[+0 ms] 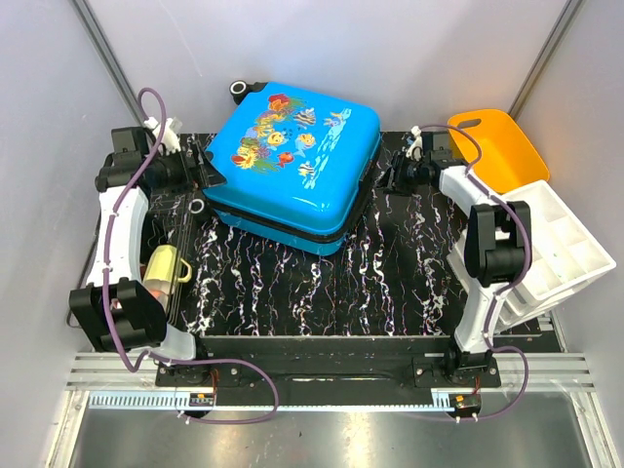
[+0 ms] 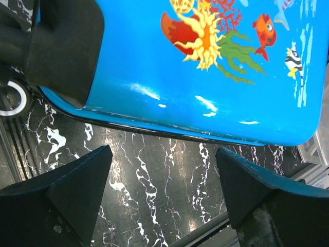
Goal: Open, take out, and arrange the luggage
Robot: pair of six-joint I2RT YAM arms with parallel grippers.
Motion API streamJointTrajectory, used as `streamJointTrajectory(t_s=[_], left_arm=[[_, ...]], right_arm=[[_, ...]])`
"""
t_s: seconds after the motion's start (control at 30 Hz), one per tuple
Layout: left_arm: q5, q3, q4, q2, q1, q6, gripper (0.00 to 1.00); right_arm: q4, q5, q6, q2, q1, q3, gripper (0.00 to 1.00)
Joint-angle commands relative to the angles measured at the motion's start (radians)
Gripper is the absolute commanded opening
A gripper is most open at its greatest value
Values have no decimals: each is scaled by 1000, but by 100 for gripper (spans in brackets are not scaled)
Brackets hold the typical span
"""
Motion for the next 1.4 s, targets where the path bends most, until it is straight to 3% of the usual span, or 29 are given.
streamJointTrajectory(t_s=[0.0, 0.43, 0.53, 0.57, 0.63, 0.83, 1.03, 1.2, 1.37], left_arm=[[3, -27, 52, -24, 3, 3, 87], [-38, -87, 66, -16, 8, -6, 87], [-54, -105, 80, -9, 8, -15, 88], [-52, -116, 83, -9, 8, -17, 88], [-43, -125, 88, -7, 13, -12, 88], [-42, -165, 105, -35, 25, 0, 90], [-9, -231, 189, -25, 25, -83, 90], [6, -237, 236, 10, 23, -118, 89], [26, -203, 302, 54, 7, -156, 87]], right_arm=[[130, -88, 102, 45, -2, 55, 45], [218, -161, 267, 184, 0, 100, 45], [196, -160, 279, 181, -2, 78, 27], [195, -161, 283, 172, 0, 64, 11], [200, -154, 285, 135, 0, 12, 0], [238, -22, 260, -39, -5, -193, 0], [262, 84, 254, -228, -8, -404, 0], [264, 112, 196, -317, -6, -479, 0], [278, 29, 208, -405, 8, -596, 0]])
